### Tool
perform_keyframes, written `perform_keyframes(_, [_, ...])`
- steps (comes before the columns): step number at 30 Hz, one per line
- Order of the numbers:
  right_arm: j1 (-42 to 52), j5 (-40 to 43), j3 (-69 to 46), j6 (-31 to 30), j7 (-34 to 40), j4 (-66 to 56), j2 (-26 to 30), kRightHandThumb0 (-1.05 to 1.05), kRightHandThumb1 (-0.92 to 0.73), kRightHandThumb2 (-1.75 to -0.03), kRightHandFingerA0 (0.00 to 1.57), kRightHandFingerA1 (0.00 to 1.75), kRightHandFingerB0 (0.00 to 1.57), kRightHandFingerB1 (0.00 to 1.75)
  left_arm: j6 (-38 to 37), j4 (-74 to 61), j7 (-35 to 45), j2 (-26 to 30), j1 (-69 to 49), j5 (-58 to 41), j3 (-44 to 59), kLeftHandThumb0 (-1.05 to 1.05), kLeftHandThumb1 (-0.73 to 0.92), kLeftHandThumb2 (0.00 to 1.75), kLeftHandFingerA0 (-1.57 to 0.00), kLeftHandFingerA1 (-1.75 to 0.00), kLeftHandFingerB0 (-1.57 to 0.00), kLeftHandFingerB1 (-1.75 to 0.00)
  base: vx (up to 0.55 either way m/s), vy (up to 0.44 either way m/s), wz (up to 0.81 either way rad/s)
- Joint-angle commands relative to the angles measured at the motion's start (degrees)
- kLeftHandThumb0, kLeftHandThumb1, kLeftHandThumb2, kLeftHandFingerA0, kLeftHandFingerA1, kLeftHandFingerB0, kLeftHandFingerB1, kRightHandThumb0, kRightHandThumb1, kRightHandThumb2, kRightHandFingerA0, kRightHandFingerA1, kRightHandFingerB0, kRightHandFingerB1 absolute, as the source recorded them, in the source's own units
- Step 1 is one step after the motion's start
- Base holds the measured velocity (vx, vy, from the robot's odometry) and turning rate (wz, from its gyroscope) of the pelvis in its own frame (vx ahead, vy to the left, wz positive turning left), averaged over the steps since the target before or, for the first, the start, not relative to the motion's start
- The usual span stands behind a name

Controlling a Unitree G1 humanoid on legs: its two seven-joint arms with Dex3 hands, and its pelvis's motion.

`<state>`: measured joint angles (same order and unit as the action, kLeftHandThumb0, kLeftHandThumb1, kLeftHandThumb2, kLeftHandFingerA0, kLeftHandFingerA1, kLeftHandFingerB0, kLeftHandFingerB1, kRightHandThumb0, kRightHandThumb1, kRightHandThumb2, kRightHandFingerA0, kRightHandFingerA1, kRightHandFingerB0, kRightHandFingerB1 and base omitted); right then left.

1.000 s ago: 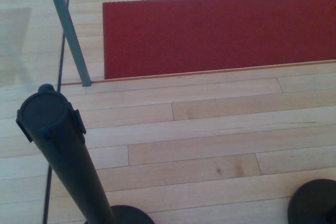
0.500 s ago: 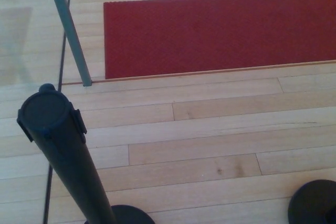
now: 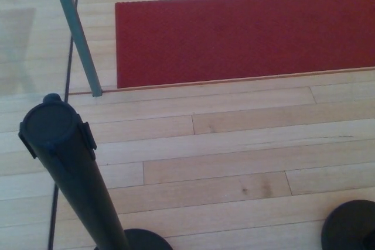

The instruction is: The robot walks towards a pair of stanchion kept in front of it and uses the right hand to grab on the strap of the right stanchion that is being connected to the left stanchion. After removing it from the stanchion on the left, it releases the strap and lets it retract back to the stanchion on the right.

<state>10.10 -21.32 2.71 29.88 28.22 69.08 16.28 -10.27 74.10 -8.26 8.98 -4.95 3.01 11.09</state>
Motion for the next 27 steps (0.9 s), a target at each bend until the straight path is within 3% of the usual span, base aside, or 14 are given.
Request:
perform_keyframes(1, [0.8,0.9,-0.2,1.1,1.9,0.0,1.0,-0.17,-0.68,-0.62,0.92,0.56,0.55,0.40,-2.9,-0.5,-0.7,0.3,-0.9,-0.4,0.1,-0.19,0.70,0.60,-1.02,-1.01,-0.87,-0.76,0.00,0.000,0.00])
perform_keyframes(2, [0.8,1.2,-0.3,1.1,1.7,-0.1,1.0,-0.18,-0.67,-0.61,0.94,0.56,0.56,0.40,-2.7,-0.4,-0.7,0.3,-0.9,-0.4,0.1,-0.21,0.68,0.60,-1.08,-1.03,-0.92,-0.76,0.00,0.000,0.00])
perform_keyframes(17, [-0.4,0.7,1.0,-1.8,2.5,2.8,0.6,-0.25,-0.67,-0.60,0.99,0.53,0.55,0.38,-2.6,-0.8,-1.7,0.3,-1.5,0.6,-1.2,-0.23,0.67,0.59,-1.06,-1.00,-0.94,-0.79,0.00,0.000,0.00])
perform_keyframes(21, [-0.5,0.3,1.9,-1.6,2.8,3.1,0.7,-0.37,-0.64,-0.61,1.00,0.51,0.56,0.38,-3.0,-0.9,-1.2,0.2,-1.8,0.2,-1.1,-0.19,0.67,0.62,-1.05,-1.02,-0.94,-0.81,0.00,0.000,0.00])
perform_keyframes(23, [-0.3,0.1,2.3,-1.5,3.3,2.7,0.6,-0.33,-0.65,-0.61,1.00,0.52,0.58,0.38,-2.8,-1.1,-1.1,0.3,-1.7,0.2,-1.3,-0.19,0.67,0.63,-1.08,-1.03,-0.96,-0.82,0.00,0.000,0.00])
perform_keyframes(24, [-0.2,0.3,2.5,-1.3,3.0,2.3,0.6,-0.18,-0.67,-0.64,1.00,0.55,0.61,0.41,-2.6,-1.1,-1.1,0.2,-1.5,0.2,-1.3,-0.18,0.67,0.61,-1.10,-0.99,-0.97,-0.79,0.00,0.000,0.00])
perform_keyframes(27, [0.2,0.5,2.9,-0.7,2.8,1.4,0.5,-0.14,-0.64,-0.69,1.00,0.56,0.62,0.43,-2.5,-0.9,-0.9,0.1,-1.1,0.0,-1.2,-0.20,0.67,0.59,-1.10,-0.97,-0.98,-0.77,0.00,0.000,0.00])
